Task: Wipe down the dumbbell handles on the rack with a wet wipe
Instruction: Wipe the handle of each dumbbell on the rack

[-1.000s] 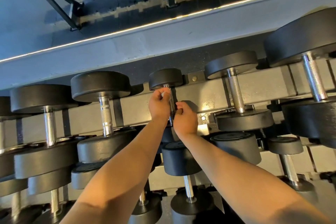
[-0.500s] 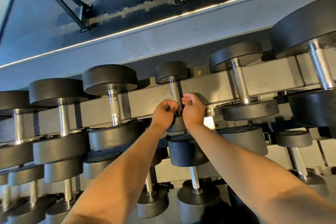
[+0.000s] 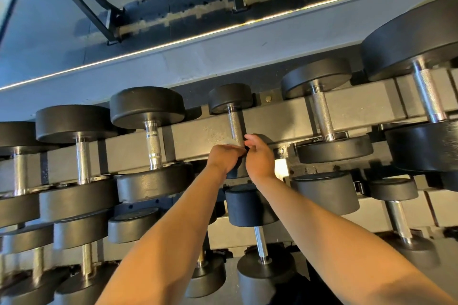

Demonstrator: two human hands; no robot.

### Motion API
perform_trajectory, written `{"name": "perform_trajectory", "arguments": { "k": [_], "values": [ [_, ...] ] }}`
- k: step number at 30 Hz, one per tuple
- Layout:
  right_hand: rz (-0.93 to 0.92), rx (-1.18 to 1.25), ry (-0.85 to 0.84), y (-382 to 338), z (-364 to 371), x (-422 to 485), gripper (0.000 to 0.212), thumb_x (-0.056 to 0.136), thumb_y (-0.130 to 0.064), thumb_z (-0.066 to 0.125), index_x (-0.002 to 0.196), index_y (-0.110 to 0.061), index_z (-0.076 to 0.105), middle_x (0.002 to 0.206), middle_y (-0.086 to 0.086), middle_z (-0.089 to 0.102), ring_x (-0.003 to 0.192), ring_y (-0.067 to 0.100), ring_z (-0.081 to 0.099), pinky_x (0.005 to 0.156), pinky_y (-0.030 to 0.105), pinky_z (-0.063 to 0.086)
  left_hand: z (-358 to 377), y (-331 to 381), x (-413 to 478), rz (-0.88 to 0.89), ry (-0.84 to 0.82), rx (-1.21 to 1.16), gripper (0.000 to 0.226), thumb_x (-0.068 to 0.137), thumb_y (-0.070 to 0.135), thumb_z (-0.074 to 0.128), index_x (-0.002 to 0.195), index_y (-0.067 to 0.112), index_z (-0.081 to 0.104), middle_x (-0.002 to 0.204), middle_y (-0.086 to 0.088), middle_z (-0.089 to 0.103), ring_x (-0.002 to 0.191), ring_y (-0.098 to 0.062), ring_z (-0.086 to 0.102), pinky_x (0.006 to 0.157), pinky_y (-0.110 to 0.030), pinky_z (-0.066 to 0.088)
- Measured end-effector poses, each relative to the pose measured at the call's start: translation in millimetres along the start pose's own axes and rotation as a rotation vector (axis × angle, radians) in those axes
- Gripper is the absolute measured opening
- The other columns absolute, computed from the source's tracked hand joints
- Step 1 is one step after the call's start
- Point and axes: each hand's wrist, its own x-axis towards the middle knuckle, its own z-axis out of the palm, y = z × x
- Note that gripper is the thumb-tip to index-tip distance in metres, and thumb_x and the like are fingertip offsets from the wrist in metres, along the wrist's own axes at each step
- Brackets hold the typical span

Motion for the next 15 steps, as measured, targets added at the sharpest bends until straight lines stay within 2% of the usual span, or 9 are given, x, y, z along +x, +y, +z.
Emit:
{"name": "perform_trajectory", "arguments": {
  "k": [3,5,8,12,15],
  "values": [
    [0.002,0.001,0.020,-1,0,1,0.044,0.100,-0.001,0.038,0.133,-0.017,0.062,0.119,0.002,0.065,0.109,0.016,0.060,0.092,0.025,0.045,-4,5,5,-0.030,-0.045,0.003,0.018,0.086,0.015,0.076,0.102,0.008,0.078,0.095,-0.005,0.078,0.082,-0.012,0.070,0.063,-0.020,0.052],
    [-0.017,-0.006,0.034,-1,0,0,0.043,0.100,-0.001,0.038,0.132,-0.018,0.062,0.116,0.000,0.066,0.107,0.014,0.060,0.093,0.026,0.046,-8,6,8,-0.013,-0.054,0.081,0.024,0.084,0.020,0.077,0.105,0.008,0.077,0.096,-0.004,0.077,0.086,-0.013,0.071,0.070,-0.026,0.057],
    [-0.024,-0.004,0.053,1,-1,-1,0.044,0.099,0.001,0.039,0.131,-0.017,0.063,0.113,-0.001,0.066,0.105,0.013,0.059,0.091,0.024,0.043,-13,8,6,0.051,0.047,0.284,0.031,0.080,0.031,0.080,0.101,0.008,0.074,0.095,-0.008,0.075,0.084,-0.019,0.068,0.077,-0.032,0.056],
    [-0.027,0.008,0.069,-1,-2,-3,0.040,0.098,0.000,0.041,0.126,-0.014,0.066,0.109,-0.003,0.066,0.102,0.012,0.058,0.096,0.030,0.048,-13,3,-3,0.171,0.114,0.285,0.018,0.085,0.026,0.078,0.098,0.013,0.077,0.099,-0.006,0.076,0.081,-0.016,0.062,0.081,-0.031,0.054],
    [-0.035,0.015,0.040,-3,-3,-3,0.035,0.100,-0.003,0.044,0.124,-0.017,0.065,0.110,-0.002,0.068,0.103,0.014,0.061,0.096,0.033,0.050,-3,-1,-14,0.219,0.099,0.145,0.003,0.086,0.028,0.076,0.086,0.027,0.079,0.090,0.001,0.078,0.086,-0.016,0.071,0.085,-0.034,0.058]
  ]
}}
